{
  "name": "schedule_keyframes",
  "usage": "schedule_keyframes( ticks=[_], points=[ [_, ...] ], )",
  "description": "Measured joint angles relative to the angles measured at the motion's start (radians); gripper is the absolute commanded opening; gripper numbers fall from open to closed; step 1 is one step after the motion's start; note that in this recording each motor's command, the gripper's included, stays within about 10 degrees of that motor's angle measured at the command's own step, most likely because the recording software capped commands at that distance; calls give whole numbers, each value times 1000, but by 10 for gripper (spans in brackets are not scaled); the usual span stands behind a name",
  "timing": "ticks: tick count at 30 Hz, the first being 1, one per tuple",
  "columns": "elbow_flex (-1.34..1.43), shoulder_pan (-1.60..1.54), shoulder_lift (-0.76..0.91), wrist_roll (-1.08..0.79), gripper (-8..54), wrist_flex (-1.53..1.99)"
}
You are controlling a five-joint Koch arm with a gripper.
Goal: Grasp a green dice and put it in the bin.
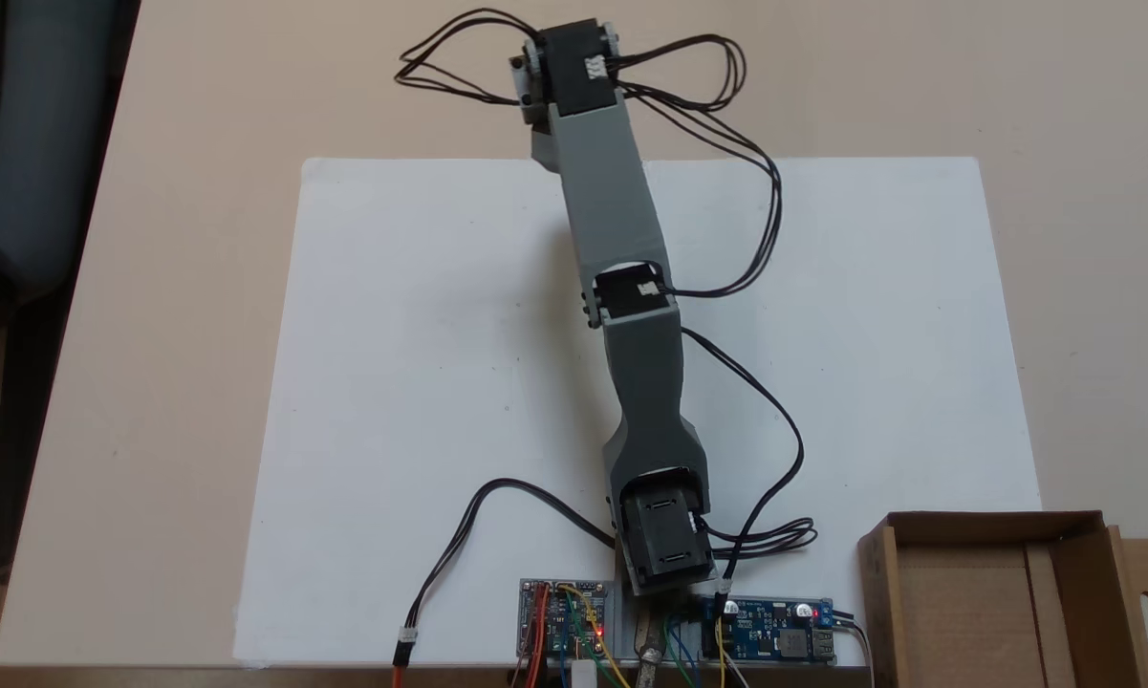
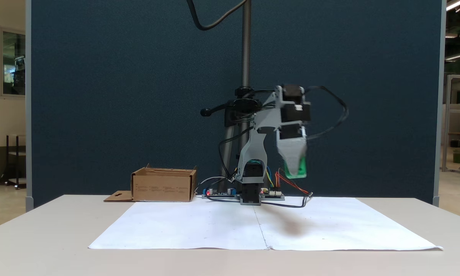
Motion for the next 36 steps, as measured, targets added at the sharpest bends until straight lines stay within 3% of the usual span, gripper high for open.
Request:
schedule_keyframes(
  ticks=[5, 15, 36],
  points=[
    [169, 216, 172, -110, 121, 0],
    [311, 600, 354, -275, 121, 23],
    [311, 1466, 383, -515, 121, 109]
  ],
)
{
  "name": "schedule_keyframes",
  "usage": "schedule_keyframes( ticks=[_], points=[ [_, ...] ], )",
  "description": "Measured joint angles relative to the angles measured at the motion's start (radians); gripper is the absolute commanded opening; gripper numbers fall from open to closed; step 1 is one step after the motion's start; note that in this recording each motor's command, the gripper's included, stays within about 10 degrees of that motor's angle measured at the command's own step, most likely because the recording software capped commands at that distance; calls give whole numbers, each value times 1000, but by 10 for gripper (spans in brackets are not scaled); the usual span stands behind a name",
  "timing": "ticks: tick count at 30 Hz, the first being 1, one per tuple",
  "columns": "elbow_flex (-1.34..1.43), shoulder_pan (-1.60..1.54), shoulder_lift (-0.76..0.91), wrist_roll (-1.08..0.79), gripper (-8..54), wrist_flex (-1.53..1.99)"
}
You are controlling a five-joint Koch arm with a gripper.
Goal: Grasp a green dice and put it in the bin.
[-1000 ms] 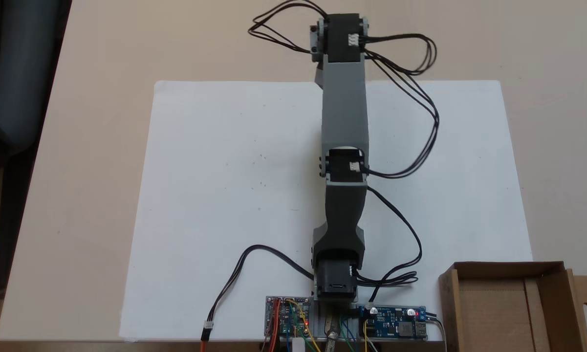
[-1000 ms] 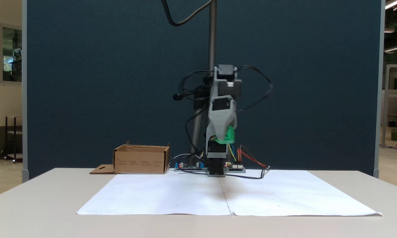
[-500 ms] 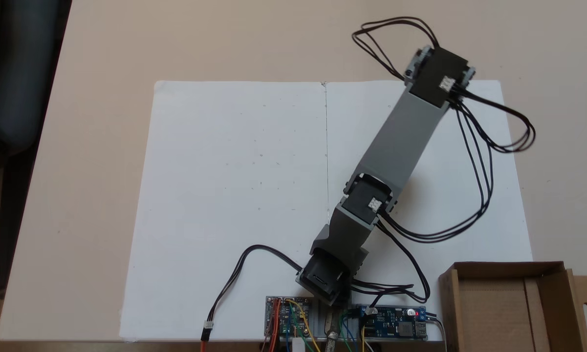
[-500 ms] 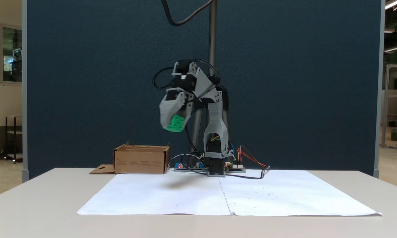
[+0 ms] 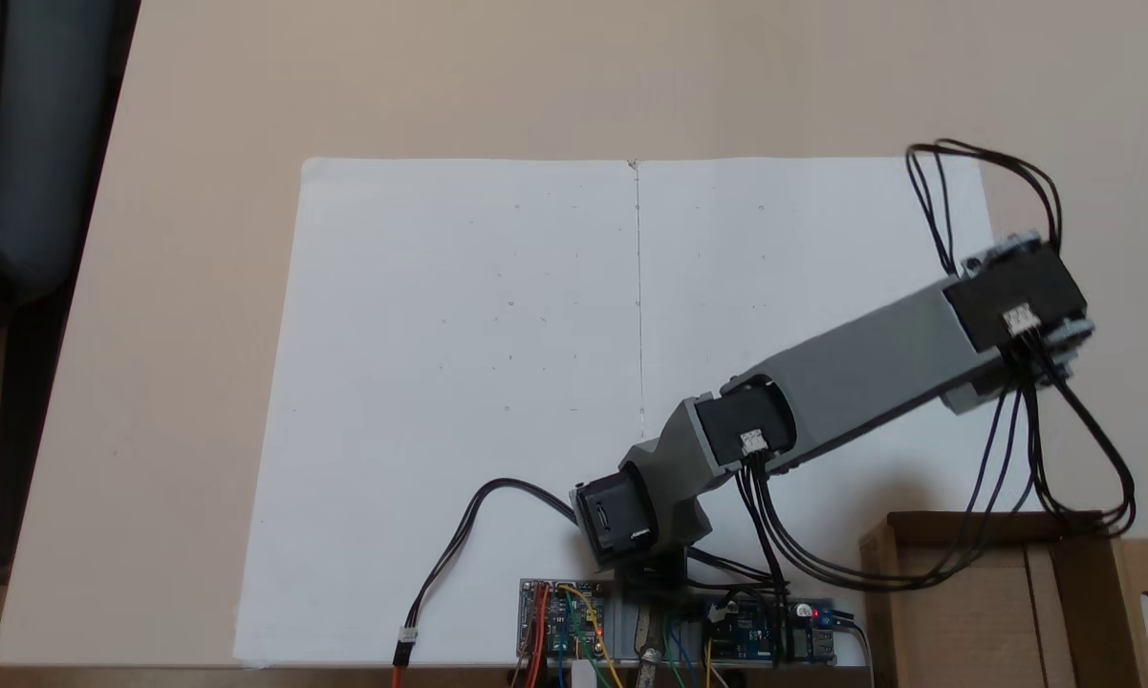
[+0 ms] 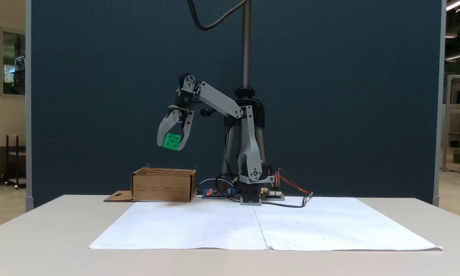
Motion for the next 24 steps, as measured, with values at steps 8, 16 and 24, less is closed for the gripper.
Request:
schedule_keyframes(
  ticks=[8, 16, 24],
  points=[
    [0, 275, -20, -112, 121, 3],
    [2, 465, -84, -244, 121, 3],
    [71, 557, -149, -342, 121, 2]
  ],
)
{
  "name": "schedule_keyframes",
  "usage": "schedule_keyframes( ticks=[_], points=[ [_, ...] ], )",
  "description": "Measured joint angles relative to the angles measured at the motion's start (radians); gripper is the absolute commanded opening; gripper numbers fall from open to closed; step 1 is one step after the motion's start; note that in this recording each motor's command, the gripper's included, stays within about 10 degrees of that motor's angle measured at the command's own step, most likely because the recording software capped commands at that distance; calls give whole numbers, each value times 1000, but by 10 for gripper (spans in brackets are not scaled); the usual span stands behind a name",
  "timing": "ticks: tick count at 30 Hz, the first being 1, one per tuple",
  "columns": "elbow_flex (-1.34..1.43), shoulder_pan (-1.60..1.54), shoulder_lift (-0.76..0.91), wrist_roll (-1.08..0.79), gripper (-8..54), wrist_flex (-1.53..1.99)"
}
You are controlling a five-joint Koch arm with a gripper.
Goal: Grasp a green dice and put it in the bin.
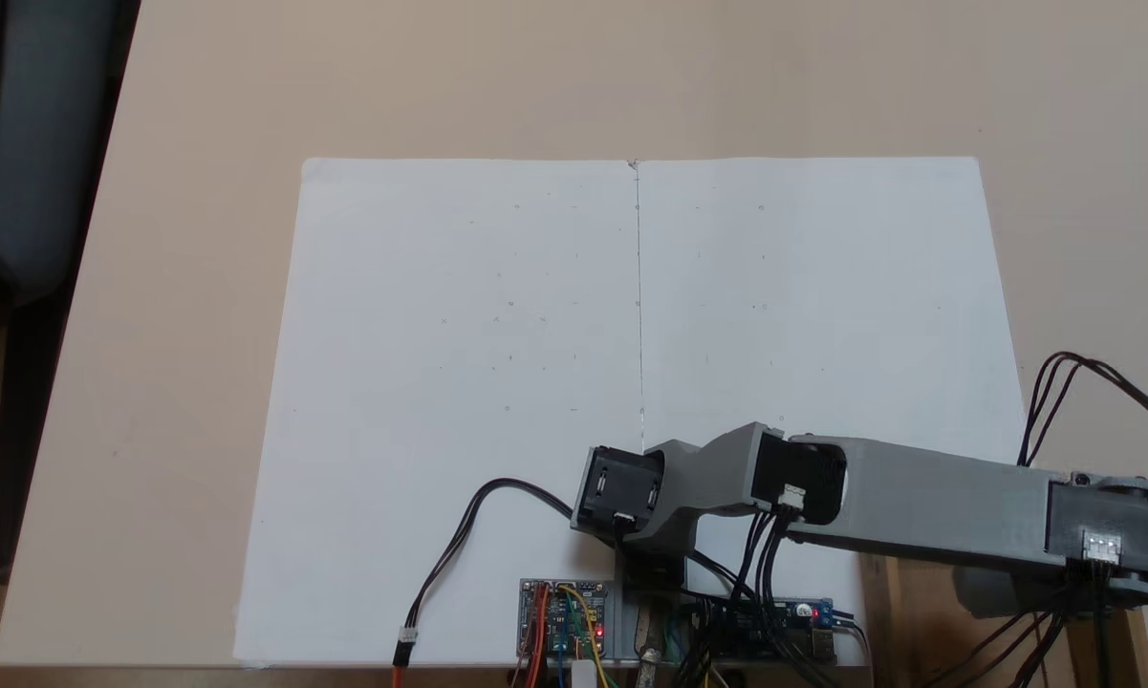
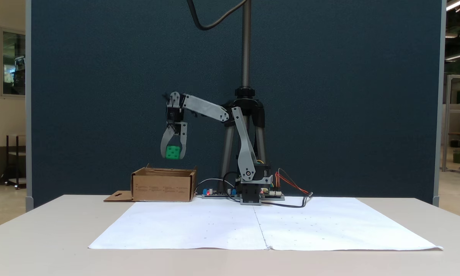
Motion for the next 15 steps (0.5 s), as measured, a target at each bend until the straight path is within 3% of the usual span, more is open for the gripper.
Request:
schedule_keyframes(
  ticks=[10, 11, 13, 15],
  points=[
    [124, 2, 2, -18, 142, -38],
    [124, 2, 2, -18, 177, -38],
    [124, 2, 2, -20, 307, -38],
    [124, 2, 2, -18, 368, -43]
  ],
)
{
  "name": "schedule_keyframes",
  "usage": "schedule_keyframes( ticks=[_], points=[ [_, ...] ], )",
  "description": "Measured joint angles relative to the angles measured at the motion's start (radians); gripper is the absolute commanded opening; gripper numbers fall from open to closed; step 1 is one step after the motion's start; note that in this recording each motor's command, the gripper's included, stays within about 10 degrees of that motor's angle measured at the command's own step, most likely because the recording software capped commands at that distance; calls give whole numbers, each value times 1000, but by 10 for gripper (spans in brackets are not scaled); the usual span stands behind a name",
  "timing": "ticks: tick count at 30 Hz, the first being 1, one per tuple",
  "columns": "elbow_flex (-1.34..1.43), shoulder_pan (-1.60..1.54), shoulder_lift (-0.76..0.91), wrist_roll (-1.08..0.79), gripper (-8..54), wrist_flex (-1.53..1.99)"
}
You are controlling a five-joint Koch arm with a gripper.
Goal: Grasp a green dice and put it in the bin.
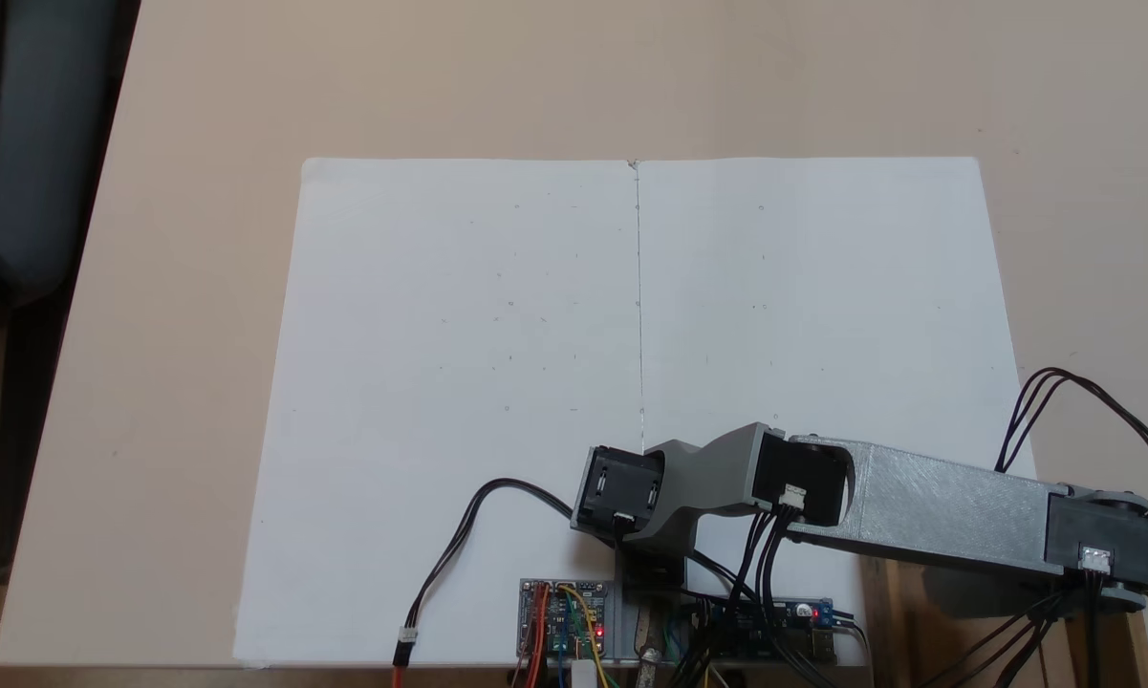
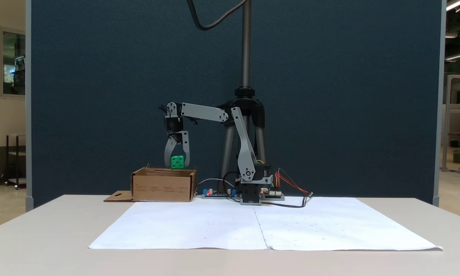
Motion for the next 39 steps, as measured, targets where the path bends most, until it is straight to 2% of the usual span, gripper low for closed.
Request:
schedule_keyframes(
  ticks=[1, 20, 24, 29, 39],
  points=[
    [0, 0, 0, 0, 407, -5],
    [-26, -81, 3, 0, 409, -34],
    [-44, -253, 101, 20, 409, -35],
    [-46, -525, 242, 129, 409, -35],
    [-46, -1062, 373, 210, 409, -31]
  ],
)
